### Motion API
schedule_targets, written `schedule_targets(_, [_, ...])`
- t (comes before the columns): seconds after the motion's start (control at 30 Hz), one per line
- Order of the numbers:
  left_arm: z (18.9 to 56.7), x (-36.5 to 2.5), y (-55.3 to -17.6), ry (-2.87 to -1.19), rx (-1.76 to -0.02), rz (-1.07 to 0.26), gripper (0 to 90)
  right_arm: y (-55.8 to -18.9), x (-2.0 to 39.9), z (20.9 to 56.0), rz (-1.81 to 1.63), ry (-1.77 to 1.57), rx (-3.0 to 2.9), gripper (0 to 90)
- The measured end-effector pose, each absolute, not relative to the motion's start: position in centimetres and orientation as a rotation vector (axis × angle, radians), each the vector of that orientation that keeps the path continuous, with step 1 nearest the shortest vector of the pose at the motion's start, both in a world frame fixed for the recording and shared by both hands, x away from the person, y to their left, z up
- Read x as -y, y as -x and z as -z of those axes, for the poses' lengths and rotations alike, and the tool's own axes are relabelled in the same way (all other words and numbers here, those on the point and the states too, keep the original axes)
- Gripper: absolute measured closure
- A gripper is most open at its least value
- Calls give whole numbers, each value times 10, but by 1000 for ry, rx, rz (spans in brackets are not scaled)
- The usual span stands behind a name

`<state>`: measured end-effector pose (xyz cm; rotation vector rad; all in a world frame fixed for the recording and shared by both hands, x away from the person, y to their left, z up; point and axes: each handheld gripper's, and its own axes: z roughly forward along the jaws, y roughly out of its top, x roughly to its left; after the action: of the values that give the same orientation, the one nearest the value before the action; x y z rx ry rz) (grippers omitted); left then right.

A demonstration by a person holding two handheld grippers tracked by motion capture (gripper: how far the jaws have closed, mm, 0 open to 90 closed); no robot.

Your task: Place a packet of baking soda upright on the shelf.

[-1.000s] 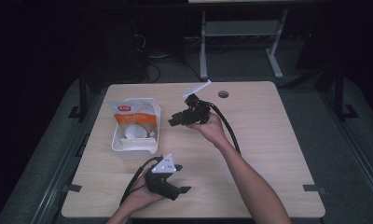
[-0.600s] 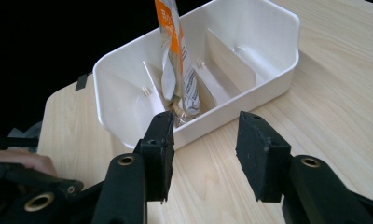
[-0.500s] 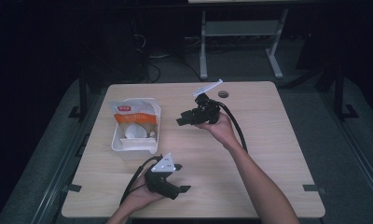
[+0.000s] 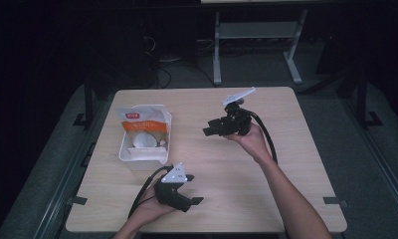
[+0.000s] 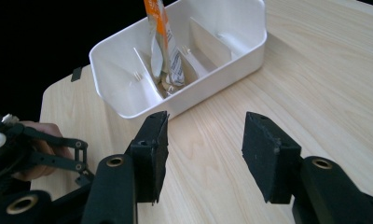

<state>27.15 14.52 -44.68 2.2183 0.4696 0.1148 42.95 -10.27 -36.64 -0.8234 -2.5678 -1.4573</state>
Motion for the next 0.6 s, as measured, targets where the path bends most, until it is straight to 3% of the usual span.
schedule_targets(0.6, [445, -149, -274, -2199, -495, -114, 206, -413, 142, 372, 1485, 893, 2557, 449])
